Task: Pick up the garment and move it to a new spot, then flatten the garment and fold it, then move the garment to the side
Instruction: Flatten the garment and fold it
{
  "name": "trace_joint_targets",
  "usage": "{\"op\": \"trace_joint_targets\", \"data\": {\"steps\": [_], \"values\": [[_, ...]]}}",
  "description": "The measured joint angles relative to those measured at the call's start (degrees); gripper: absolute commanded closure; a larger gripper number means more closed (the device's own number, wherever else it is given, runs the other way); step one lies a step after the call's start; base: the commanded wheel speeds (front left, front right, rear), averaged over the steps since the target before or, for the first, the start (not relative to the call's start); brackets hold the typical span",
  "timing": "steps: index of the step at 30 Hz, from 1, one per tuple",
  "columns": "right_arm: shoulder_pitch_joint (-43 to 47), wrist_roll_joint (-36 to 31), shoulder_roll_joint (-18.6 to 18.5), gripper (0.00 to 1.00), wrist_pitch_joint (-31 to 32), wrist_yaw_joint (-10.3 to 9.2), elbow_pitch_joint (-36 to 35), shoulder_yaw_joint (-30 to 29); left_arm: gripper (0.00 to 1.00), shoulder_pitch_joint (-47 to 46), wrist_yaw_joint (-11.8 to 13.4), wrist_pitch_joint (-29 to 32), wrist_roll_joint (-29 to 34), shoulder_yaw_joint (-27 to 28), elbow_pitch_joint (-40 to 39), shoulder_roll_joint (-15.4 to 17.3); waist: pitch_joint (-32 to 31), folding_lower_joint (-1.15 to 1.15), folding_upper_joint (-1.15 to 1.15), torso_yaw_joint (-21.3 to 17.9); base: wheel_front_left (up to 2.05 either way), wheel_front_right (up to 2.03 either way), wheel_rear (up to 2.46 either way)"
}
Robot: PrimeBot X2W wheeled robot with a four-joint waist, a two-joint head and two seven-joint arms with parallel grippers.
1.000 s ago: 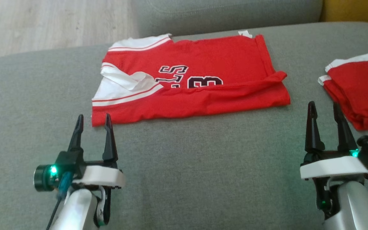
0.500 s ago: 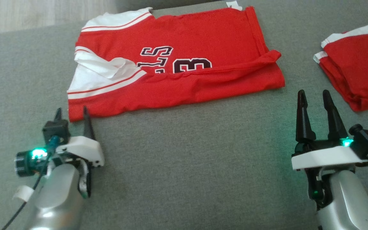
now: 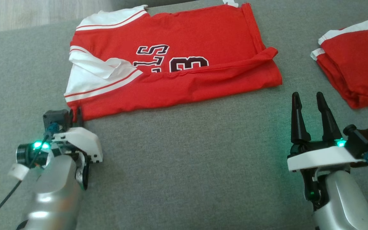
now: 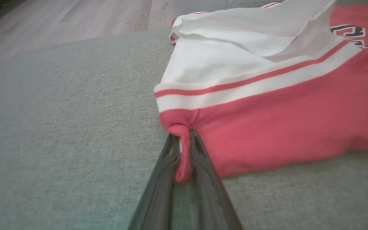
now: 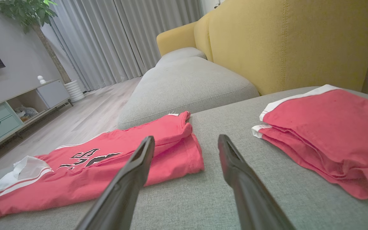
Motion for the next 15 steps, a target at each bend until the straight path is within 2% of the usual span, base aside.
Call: {"op": "trace_joint_targets", "data": {"steps": [8, 11, 15], "values": [[-0.1, 0.3, 0.0, 0.00, 0.1, 0.00, 2.4, -1.4, 1.00, -0.3, -1.3, -6.9, -0.5, -0.5, -0.1, -1.0, -1.9, 0.00, 0.00, 1.5, 0.00, 0.00, 0.00], [-1.2, -1.9, 0.0, 0.00, 4.6, 0.00, 6.8, -1.8, 1.00, -0.3, -1.9, -8.4, -0.3, -0.9, -4.3, -1.7, -2.6, 0.00, 0.00, 2.8, 0.00, 0.00, 0.00], [-4.5, -4.1, 0.0, 0.00, 9.5, 0.00, 11.0, -5.7, 1.00, -0.1, -2.2, -8.7, 1.2, -1.6, -11.3, -2.3, -3.1, 0.00, 0.00, 4.7, 0.00, 0.00, 0.00]]}}
